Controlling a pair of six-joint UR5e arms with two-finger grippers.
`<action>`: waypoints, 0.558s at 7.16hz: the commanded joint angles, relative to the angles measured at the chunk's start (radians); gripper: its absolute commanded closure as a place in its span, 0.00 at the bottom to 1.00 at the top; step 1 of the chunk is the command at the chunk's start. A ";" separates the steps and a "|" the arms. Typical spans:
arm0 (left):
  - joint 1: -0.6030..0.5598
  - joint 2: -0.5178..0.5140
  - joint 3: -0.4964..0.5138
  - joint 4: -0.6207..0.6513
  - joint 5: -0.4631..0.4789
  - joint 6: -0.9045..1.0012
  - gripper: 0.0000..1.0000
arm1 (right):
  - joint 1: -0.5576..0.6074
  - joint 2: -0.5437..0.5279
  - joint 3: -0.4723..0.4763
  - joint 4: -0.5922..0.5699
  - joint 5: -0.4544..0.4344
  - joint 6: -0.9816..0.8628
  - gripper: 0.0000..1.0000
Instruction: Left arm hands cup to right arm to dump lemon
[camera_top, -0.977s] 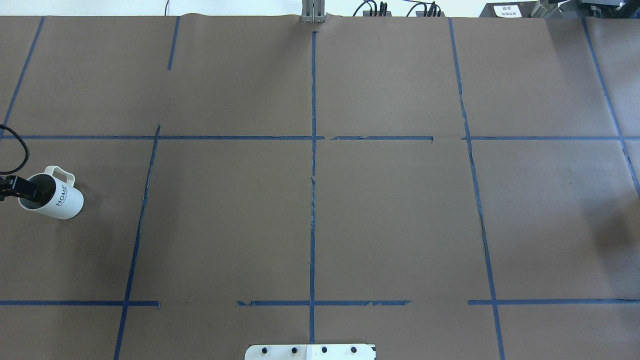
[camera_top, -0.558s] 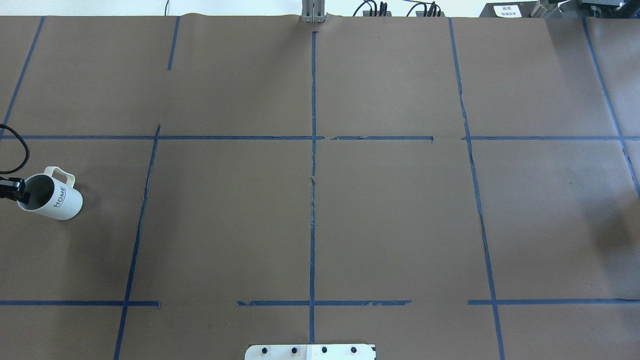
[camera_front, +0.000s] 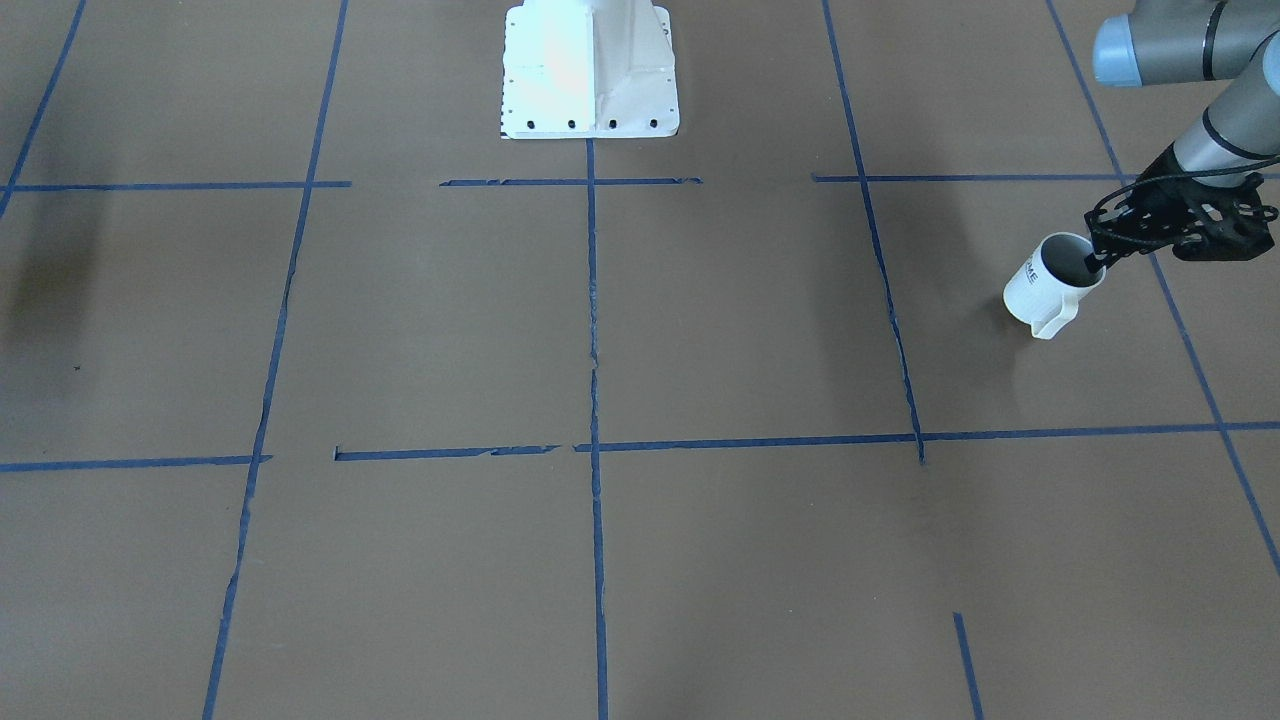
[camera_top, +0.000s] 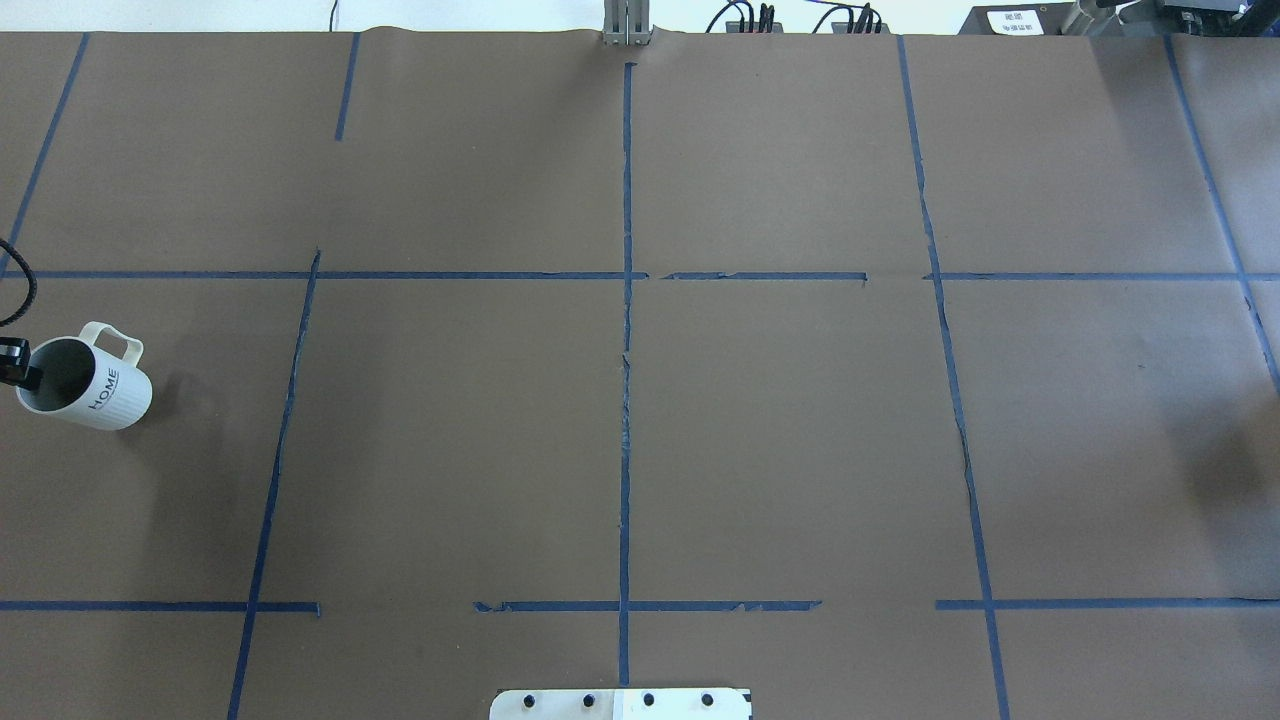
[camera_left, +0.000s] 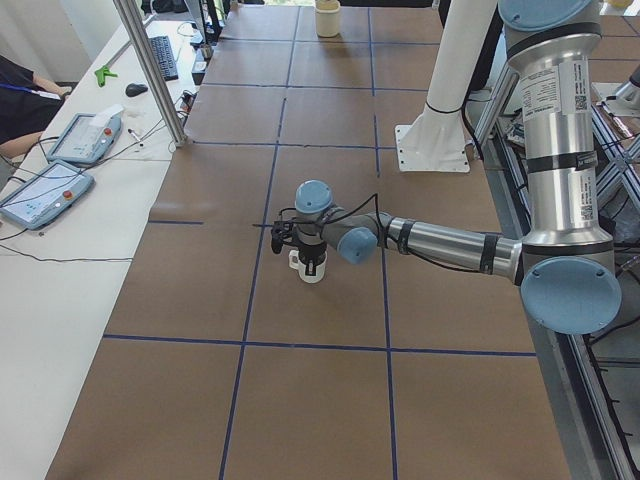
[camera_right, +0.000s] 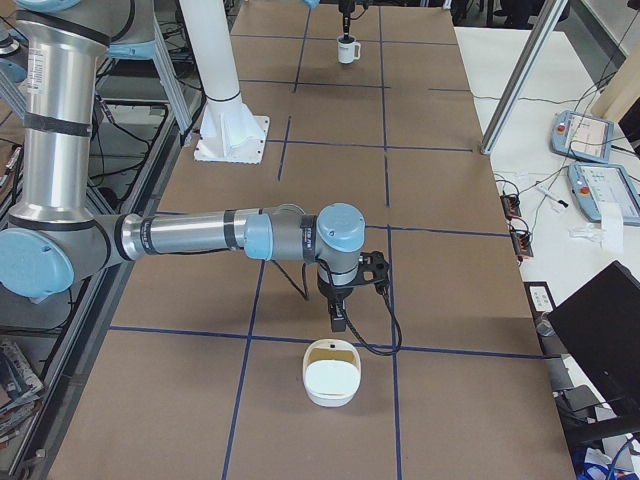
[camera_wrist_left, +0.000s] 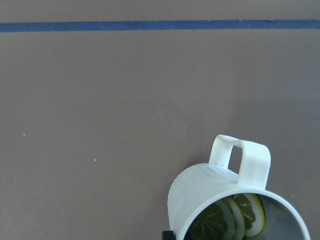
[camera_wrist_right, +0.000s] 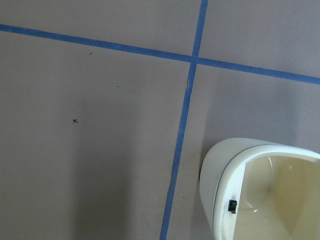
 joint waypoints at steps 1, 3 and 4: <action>-0.038 -0.052 -0.074 0.153 -0.002 -0.103 1.00 | -0.002 0.005 -0.006 0.124 0.039 0.013 0.00; -0.031 -0.174 -0.137 0.238 -0.004 -0.443 1.00 | -0.041 0.010 -0.010 0.344 0.101 0.023 0.00; -0.026 -0.225 -0.142 0.279 -0.005 -0.500 1.00 | -0.085 0.019 -0.010 0.457 0.098 0.026 0.00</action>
